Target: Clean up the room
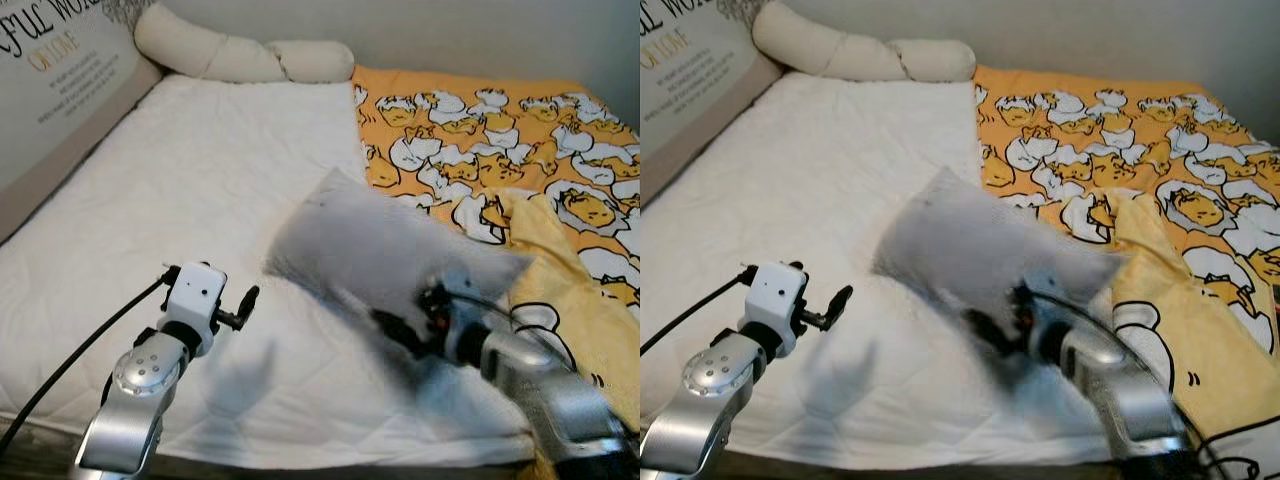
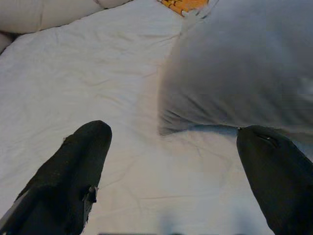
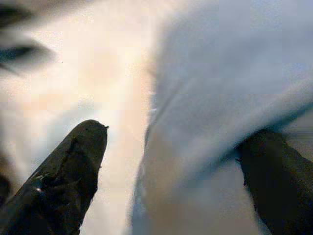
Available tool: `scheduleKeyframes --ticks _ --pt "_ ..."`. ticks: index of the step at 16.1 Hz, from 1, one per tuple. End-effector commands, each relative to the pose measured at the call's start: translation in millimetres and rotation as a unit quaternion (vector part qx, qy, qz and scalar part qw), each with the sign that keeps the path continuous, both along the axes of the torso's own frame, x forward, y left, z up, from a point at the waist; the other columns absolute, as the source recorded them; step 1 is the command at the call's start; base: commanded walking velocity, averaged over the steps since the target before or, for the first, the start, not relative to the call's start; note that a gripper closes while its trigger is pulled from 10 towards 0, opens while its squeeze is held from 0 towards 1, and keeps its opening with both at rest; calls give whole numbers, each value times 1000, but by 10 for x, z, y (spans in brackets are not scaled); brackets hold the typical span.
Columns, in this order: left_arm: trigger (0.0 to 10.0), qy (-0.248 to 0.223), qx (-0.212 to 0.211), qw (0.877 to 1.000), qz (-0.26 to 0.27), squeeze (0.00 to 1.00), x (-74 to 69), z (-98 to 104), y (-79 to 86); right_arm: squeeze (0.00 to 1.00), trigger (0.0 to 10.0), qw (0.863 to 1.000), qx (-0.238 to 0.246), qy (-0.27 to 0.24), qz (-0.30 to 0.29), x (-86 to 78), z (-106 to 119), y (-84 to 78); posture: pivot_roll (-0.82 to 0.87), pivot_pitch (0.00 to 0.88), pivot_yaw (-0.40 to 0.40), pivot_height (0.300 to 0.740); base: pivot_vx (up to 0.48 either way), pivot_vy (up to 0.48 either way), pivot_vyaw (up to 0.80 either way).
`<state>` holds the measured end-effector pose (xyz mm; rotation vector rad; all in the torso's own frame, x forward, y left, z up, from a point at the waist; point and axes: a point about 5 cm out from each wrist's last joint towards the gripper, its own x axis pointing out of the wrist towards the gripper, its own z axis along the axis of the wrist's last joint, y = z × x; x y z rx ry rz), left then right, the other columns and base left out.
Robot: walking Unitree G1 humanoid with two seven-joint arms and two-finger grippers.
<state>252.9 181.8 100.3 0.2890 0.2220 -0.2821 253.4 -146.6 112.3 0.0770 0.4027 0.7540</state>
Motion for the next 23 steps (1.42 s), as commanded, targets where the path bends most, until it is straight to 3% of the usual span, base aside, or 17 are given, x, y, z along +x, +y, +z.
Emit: scheduleKeyframes --ticks 1,5,7,10,11,14,15,17,19,22,23 --pt "10000 -5 3 1000 1 0 5 44 28 0 10000 996 49 -33 64 -51 253 128 62 0 -23 740 0 0 0" --pt "10000 -6 5 1000 4 0 24 57 60 0 10000 978 136 -122 99 -23 878 88 53 0 -15 740 0 0 0" --pt "10000 -6 5 1000 3 0 46 60 64 0 10000 976 140 -147 78 20 990 42 47 0 -13 740 0 0 0" --pt "10000 -6 6 1000 1 0 73 65 64 0 10000 982 50 -162 -79 339 843 -228 36 0 -3 740 0 0 0" --pt "10000 -3 6 1000 -5 0 92 54 48 0 10000 973 5 -172 -152 486 765 -387 33 0 0 740 0 0 0" --pt "10000 23 -1 999 -28 0 199 -50 -50 0 10000 957 -32 -156 -243 704 623 -588 37 0 -4 740 0 0 0" --pt "10000 45 22 998 -49 0 329 -156 -140 0 10000 944 -99 -150 -277 815 456 -715 31 0 -6 740 0 0 0" --pt "10000 64 55 994 -70 0 457 -236 -226 0 10000 930 -176 -146 -289 873 284 -825 32 0 -11 740 0 0 0" --pt "10000 89 155 975 -134 0 602 -367 -394 0 10000 908 -325 -137 -226 866 -25 -868 31 0 -17 740 0 0 0" --pt "10000 119 208 955 -177 0 662 -512 -581 0 10000 908 -360 -118 -180 831 -245 -790 31 0 -21 740 0 0 0" --pt "10000 127 210 948 -202 0 658 -556 -727 0 10000 918 -346 -107 -160 801 -315 -717 23 0 -14 740 0 0 0"
